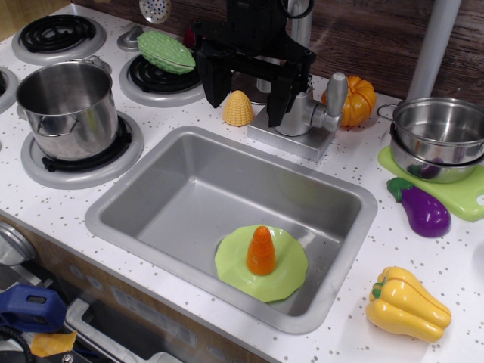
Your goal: Turn faucet front to left
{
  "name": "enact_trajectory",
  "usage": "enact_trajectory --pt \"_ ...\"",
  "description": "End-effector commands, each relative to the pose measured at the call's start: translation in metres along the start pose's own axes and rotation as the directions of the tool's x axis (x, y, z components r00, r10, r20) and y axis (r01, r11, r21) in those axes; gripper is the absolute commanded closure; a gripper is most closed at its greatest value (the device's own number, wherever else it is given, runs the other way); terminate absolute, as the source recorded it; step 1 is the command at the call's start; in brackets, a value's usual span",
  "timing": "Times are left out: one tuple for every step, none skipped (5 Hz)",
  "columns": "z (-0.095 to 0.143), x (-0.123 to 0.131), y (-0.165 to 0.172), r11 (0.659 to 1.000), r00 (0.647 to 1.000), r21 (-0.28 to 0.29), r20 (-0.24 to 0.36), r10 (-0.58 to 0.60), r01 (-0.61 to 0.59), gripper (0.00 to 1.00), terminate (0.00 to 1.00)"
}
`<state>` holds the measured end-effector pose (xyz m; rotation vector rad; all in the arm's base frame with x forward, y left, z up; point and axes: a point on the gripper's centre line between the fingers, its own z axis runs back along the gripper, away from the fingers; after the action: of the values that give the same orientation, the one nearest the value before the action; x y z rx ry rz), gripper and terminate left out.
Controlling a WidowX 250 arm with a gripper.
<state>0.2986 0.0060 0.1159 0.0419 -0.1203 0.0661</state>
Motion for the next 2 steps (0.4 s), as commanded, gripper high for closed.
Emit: enact_trajectory --pt "0.0 0.0 0.0 1.0 1.0 0.0 0.0 0.0 0.0 0.0 0.0" --pt "0.0047 0.0046 -0.0044 0.999 0.998 0.016 0.025 -0.051 0.051 0.0 0.0"
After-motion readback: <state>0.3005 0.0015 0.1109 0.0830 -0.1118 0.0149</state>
